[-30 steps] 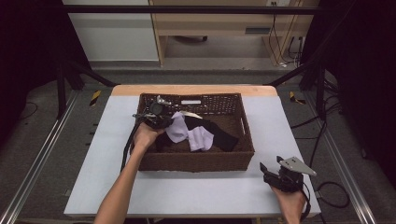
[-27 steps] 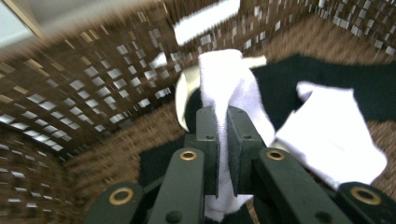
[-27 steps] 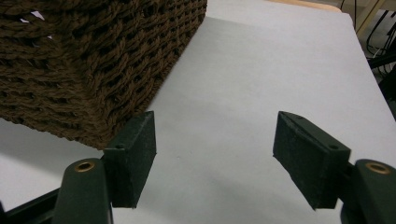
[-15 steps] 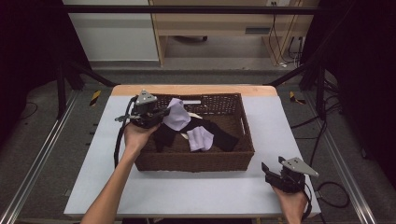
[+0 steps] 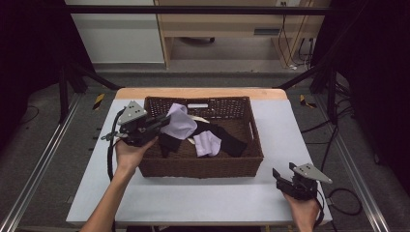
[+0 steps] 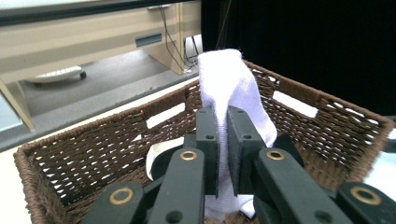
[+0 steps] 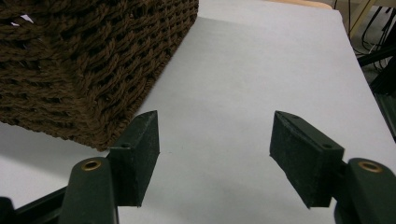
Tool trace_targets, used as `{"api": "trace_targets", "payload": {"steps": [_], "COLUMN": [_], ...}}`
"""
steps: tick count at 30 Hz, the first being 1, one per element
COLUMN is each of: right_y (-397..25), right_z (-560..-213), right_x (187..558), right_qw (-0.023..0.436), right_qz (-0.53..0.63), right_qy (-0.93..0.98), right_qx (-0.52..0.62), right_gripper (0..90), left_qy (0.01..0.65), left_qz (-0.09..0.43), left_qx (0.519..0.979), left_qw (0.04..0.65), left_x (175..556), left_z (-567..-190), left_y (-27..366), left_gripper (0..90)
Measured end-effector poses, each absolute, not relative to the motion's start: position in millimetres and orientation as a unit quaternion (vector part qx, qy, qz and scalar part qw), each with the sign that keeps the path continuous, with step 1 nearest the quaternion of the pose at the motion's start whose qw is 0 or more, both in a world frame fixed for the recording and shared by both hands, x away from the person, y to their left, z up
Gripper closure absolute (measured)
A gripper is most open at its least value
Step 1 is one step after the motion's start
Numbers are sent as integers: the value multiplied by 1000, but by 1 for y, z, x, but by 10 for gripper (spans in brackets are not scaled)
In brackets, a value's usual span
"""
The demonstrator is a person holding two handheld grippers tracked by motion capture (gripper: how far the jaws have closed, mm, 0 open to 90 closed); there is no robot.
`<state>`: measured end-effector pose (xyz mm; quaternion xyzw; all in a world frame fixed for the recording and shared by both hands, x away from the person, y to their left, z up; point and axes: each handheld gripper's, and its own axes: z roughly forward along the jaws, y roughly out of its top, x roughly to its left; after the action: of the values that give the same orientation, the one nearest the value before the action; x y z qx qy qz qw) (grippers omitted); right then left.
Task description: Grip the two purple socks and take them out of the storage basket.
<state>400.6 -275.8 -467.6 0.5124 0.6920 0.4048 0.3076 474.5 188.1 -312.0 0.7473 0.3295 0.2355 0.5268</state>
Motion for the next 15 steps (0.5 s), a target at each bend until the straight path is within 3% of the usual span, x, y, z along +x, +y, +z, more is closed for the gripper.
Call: {"api": "trace_targets", "payload": {"steps": [15], "right_y": [-275], "right_z": [-468], "right_x": [399], "right_qw": [306], "right_qz": [403], "right_qy": [694], "right_qx": [511], "right_gripper": [346], "left_qy": [287], "left_qz": [226], "left_qx": [744], "left_qw": [559], "left_x": [419], "left_z": [-312], "left_y": [198], "left_gripper": [831]}}
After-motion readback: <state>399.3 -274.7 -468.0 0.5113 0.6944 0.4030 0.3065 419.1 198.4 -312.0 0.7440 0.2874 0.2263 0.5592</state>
